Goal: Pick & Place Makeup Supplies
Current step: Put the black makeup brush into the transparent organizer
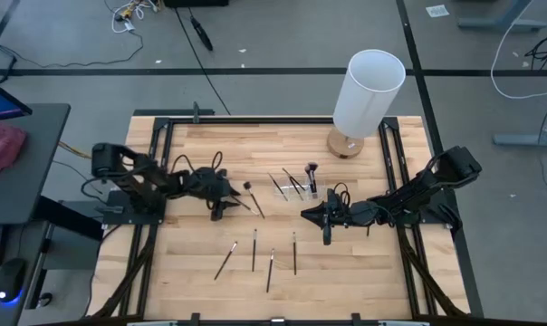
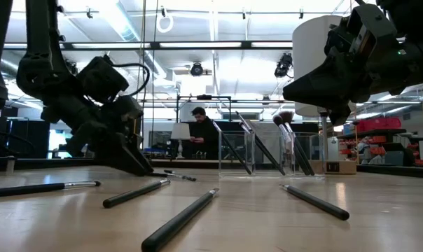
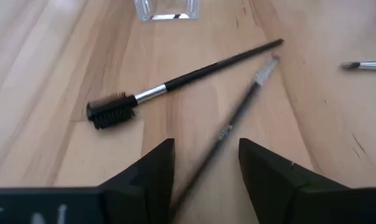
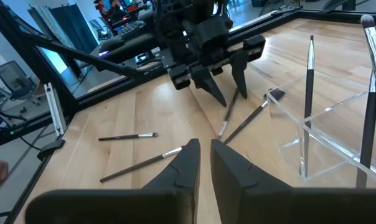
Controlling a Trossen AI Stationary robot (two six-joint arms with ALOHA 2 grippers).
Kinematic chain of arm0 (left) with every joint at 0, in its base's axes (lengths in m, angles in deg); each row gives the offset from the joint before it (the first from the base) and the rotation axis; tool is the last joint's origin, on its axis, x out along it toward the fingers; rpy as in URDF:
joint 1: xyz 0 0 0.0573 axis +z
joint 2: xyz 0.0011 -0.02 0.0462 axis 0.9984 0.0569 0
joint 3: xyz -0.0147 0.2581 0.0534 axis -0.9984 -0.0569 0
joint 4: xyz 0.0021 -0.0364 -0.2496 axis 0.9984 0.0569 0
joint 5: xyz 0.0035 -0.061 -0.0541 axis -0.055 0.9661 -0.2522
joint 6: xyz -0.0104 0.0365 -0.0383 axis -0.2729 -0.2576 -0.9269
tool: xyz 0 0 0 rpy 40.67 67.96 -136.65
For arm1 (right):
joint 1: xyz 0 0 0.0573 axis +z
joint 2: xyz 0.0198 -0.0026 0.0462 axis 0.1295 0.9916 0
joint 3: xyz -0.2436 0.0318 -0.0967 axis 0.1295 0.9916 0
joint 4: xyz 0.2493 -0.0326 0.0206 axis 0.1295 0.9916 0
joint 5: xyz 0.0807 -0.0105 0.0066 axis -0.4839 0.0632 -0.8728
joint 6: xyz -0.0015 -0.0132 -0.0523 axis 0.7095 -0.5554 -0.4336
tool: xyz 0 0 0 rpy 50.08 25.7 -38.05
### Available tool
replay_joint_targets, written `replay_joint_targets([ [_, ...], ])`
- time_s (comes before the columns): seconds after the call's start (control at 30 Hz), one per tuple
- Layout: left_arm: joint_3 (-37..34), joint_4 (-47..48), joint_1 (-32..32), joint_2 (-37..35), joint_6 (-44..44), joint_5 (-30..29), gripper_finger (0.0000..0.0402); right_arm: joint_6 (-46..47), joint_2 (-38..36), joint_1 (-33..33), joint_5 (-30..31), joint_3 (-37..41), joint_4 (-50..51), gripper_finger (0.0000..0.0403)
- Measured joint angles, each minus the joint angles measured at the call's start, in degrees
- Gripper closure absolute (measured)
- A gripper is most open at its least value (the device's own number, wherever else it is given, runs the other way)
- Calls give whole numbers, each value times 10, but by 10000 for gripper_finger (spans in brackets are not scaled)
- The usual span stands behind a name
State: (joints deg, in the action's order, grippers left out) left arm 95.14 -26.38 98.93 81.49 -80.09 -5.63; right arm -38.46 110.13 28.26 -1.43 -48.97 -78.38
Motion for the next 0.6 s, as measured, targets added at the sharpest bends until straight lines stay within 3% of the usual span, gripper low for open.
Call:
replay_joint_targets([
  [0.37, 5, -80, -37, 78, -19, -3, 262, 0, 0, 0, 0, 0, 0, 360],
  [0.6, 9, -84, -106, 87, -59, -73, 296, 0, 0, 0, 0, 0, 0, 360],
])
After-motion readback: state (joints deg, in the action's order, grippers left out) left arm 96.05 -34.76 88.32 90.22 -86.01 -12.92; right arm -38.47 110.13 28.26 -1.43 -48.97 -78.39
